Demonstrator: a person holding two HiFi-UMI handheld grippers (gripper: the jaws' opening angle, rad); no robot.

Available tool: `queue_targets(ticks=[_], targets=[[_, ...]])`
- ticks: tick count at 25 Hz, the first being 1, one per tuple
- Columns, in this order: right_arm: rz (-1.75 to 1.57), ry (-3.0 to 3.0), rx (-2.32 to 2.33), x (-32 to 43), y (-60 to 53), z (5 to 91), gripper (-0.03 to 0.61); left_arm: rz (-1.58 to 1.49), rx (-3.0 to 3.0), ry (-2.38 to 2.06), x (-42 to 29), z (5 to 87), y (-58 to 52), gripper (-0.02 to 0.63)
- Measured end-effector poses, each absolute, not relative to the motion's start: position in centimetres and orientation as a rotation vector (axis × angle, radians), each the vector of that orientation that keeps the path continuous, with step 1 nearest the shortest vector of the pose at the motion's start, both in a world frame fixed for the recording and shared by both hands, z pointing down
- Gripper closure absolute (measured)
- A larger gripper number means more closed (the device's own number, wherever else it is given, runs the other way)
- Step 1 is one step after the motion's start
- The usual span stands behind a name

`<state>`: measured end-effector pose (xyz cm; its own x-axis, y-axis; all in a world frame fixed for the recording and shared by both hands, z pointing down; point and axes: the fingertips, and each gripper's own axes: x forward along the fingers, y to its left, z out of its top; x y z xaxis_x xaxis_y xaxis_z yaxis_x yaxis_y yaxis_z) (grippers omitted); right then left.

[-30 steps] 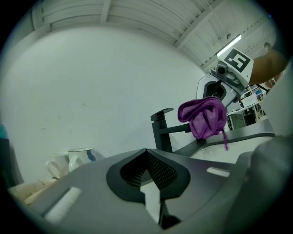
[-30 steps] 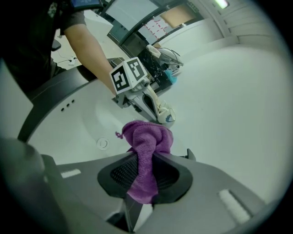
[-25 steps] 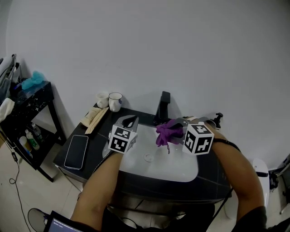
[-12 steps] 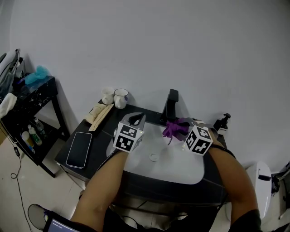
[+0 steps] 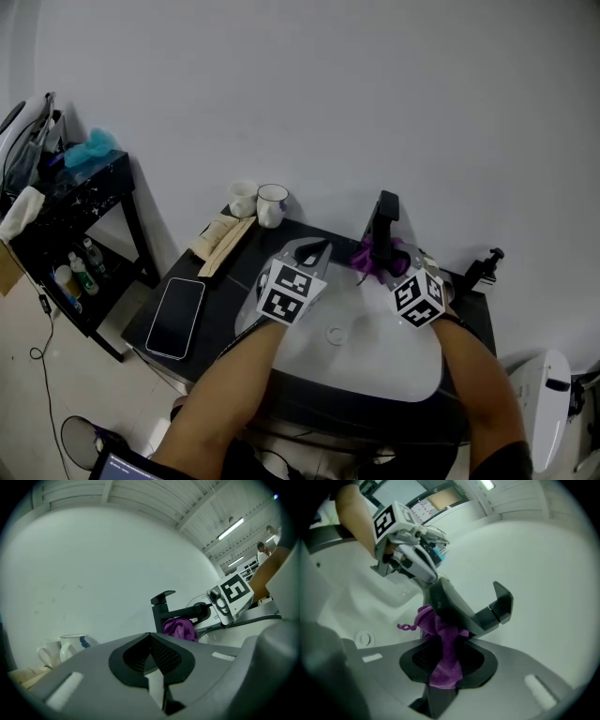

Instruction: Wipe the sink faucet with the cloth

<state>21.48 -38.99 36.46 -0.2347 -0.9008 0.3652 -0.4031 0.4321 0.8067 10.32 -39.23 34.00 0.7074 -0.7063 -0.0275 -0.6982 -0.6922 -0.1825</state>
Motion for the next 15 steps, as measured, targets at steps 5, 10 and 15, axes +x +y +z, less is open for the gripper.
queue_targets(ticks=[5,10,15], targets=[[-0.671,-1.881,1.190,21.6,-40.6,35.5,0.482,-0.032,-2.753,1.141,10.2,33.7,-39.4,0.597],[-0.677,-1.885,1.174,21.5,-40.8,35.6,0.485,-0.015,-2.778,1.131,10.2,33.8,-39.3,0.597],[-0.647,-1.855,1.133,21.4,-40.8,36.4,0.485,-0.028,-2.775,1.149,10.0,33.9,-39.5,0.597]])
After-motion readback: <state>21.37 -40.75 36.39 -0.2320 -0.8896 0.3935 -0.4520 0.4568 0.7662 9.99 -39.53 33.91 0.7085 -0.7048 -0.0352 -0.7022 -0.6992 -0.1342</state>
